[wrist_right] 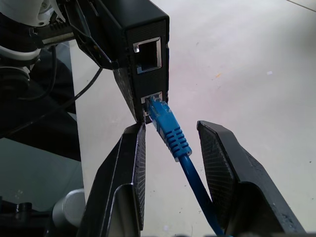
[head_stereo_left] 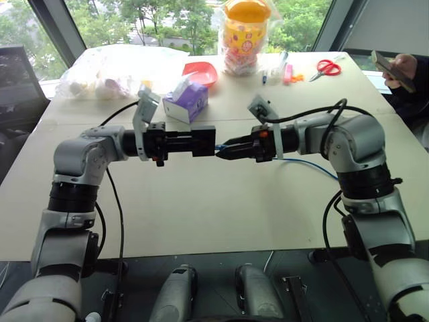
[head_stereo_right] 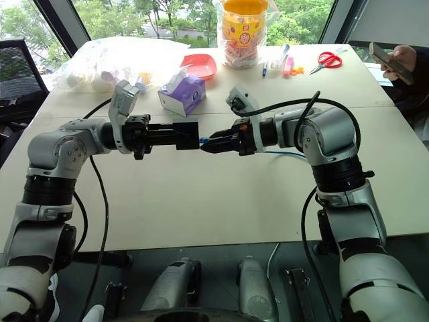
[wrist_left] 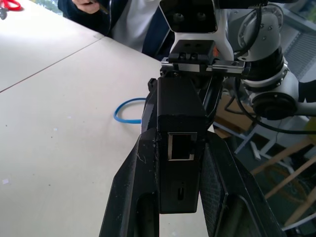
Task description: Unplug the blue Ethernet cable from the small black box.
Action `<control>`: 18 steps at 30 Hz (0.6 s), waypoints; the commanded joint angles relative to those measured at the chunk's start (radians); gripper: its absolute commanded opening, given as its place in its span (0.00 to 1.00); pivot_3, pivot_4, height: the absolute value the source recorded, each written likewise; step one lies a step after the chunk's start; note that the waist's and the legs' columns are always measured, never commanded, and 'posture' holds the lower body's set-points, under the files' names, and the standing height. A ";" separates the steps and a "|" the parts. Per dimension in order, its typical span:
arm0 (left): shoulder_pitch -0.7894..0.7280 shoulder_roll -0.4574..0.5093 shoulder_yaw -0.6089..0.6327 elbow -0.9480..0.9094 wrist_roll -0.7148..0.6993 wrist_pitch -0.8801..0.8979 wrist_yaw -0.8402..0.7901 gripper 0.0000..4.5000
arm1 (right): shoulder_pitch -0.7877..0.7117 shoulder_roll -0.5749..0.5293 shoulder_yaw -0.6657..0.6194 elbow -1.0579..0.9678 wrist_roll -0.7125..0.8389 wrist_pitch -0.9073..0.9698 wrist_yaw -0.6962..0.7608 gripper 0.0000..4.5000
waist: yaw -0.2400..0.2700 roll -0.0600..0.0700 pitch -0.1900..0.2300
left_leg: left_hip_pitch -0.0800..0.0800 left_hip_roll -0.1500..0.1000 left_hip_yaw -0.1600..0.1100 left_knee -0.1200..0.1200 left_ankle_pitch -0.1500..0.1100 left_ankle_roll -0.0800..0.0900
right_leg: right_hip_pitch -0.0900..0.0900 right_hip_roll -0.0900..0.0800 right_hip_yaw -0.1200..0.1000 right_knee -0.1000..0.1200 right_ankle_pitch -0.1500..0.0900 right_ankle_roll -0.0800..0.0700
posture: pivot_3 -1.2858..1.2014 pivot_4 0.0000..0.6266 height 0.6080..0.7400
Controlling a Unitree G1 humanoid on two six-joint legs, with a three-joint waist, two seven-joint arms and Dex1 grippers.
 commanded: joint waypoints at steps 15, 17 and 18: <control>0.029 0.021 -0.019 -0.058 0.009 -0.052 -0.040 0.11 | -0.037 -0.039 0.015 -0.052 0.052 0.023 0.039 0.38 | 0.000 0.000 0.000 | 0.000 0.000 0.000 0.000 0.000 0.000 | 0.000 0.000 0.000 0.000 0.000 0.000 | 0.52 0.24 1.00; 0.025 0.018 -0.017 -0.051 0.009 -0.054 -0.033 0.11 | -0.036 -0.044 0.020 -0.063 0.057 0.027 0.041 0.38 | 0.000 0.000 0.000 | 0.000 0.000 0.000 0.000 0.000 0.000 | 0.000 0.000 0.000 0.000 0.000 0.000 | 0.52 0.24 1.00; 0.024 0.018 -0.017 -0.050 0.009 -0.054 -0.032 0.11 | -0.035 -0.046 0.022 -0.068 0.059 0.028 0.042 0.38 | 0.000 0.000 0.000 | 0.000 0.000 0.000 0.000 0.000 0.000 | 0.000 0.000 0.000 0.000 0.000 0.000 | 0.52 0.24 1.00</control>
